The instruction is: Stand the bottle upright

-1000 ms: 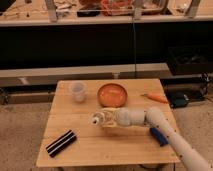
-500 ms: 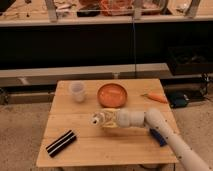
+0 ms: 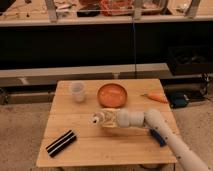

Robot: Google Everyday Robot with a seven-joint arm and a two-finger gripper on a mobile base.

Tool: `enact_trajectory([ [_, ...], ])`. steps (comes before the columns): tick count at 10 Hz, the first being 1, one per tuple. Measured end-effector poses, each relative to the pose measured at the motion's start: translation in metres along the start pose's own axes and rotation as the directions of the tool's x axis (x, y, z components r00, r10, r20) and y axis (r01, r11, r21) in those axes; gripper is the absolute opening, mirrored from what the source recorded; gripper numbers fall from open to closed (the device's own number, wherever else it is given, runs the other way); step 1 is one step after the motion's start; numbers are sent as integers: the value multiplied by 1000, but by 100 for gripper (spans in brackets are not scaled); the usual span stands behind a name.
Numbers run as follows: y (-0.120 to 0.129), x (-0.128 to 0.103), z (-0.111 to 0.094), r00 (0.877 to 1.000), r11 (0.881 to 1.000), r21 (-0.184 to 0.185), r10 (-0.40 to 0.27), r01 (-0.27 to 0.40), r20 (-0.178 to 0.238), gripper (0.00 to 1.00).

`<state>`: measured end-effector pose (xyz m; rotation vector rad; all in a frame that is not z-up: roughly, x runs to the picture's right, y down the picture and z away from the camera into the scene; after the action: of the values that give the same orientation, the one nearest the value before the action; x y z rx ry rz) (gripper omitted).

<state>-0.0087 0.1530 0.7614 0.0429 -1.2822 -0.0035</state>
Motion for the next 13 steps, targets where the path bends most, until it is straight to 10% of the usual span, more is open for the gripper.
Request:
enact_trajectory([
  [5,-7,-10,-12,999,998,49,37,-37,-2,1],
  [13,-10,-36,-10,986,989,29,144,-146,80,1],
])
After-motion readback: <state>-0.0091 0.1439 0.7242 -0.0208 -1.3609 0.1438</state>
